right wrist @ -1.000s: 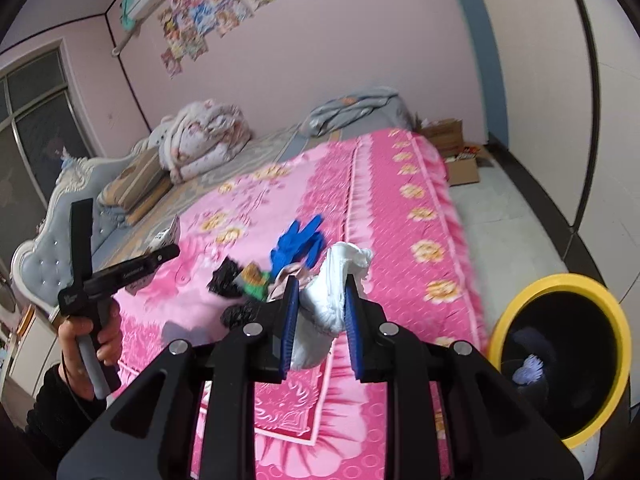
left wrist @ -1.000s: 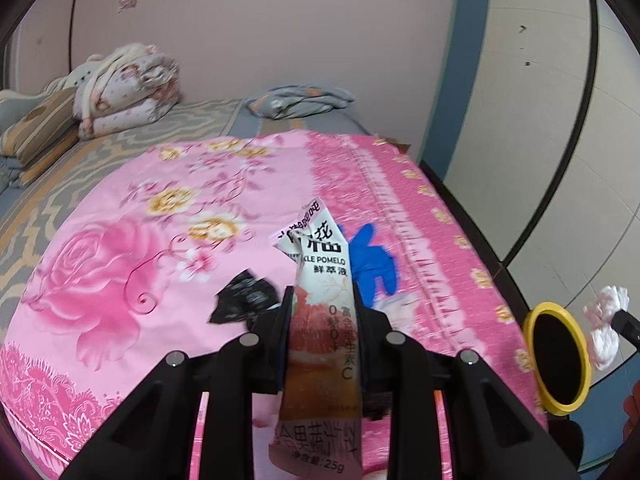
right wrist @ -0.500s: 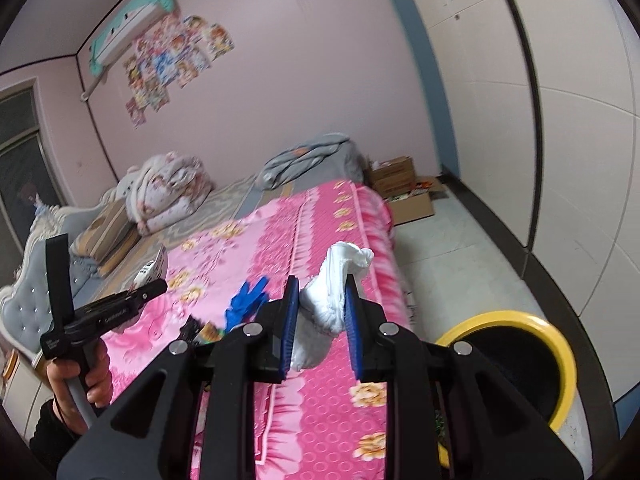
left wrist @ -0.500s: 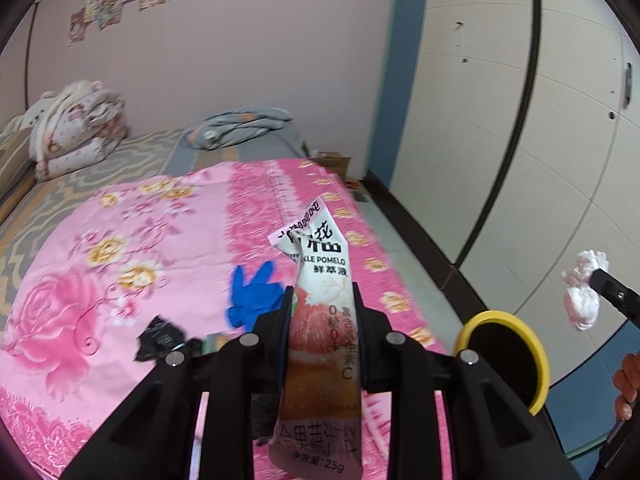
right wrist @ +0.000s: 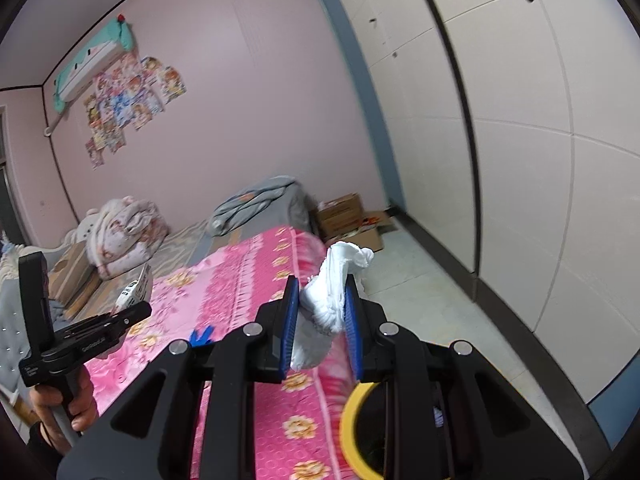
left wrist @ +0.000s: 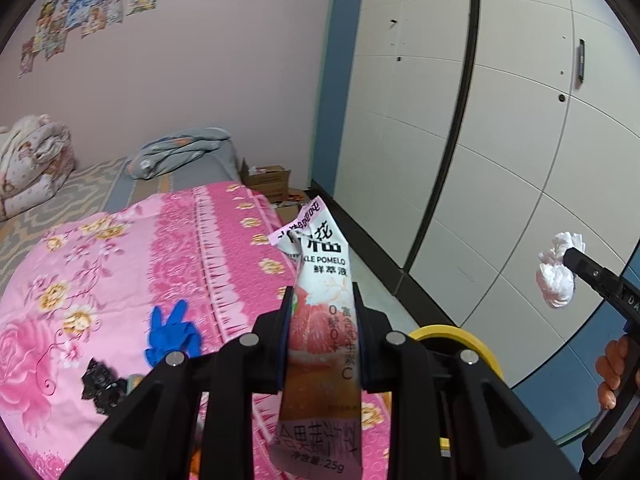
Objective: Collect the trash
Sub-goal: 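Carry the tissue and juice pouch over the bin with both tools, then open both tools to drop the tissue and pouch into the bin, then move both tools back toward the remaining trash on the bed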
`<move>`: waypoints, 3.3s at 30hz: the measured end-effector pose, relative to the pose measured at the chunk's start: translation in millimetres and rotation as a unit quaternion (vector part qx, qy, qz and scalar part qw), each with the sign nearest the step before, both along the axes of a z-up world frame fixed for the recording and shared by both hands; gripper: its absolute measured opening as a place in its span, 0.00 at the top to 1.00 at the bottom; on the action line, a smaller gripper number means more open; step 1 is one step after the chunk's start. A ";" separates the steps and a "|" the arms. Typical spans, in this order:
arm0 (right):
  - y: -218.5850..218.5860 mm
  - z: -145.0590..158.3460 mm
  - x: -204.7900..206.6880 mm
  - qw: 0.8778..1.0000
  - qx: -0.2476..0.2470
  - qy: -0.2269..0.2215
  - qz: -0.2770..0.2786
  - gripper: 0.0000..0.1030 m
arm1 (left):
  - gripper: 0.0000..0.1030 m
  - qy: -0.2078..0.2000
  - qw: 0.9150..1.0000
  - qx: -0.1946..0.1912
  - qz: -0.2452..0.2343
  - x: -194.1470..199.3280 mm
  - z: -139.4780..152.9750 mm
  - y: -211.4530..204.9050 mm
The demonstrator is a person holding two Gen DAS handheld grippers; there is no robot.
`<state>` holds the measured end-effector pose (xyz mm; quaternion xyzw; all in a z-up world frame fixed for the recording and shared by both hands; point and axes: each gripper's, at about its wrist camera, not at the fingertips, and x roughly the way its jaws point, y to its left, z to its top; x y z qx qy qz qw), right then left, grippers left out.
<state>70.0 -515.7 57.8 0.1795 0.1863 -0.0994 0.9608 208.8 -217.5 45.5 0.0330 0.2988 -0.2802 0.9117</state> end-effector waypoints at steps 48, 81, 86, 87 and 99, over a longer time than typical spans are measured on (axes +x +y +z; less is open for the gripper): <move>-101.1 -200.4 -5.2 0.978 0.032 0.143 -0.151 0.74 | 0.77 0.146 0.975 0.064 -0.157 -10.6 -201.5 -190.0; -9.1 -121.1 3.6 0.996 0.010 0.074 -0.041 0.08 | 0.18 0.049 0.998 0.036 -0.014 7.1 -108.0 -23.1; 25.9 -112.7 15.8 0.997 -0.011 0.075 -0.010 0.08 | 0.17 0.035 0.998 0.037 0.023 5.2 -96.3 30.2; 32.5 -110.8 17.5 0.997 -0.015 0.074 -0.002 0.08 | 0.17 0.033 0.998 0.036 0.030 3.7 -94.2 41.9; 144.0 -95.4 49.7 0.989 -0.073 0.076 0.107 0.08 | 0.17 0.011 0.994 0.037 0.104 -19.5 -83.4 166.0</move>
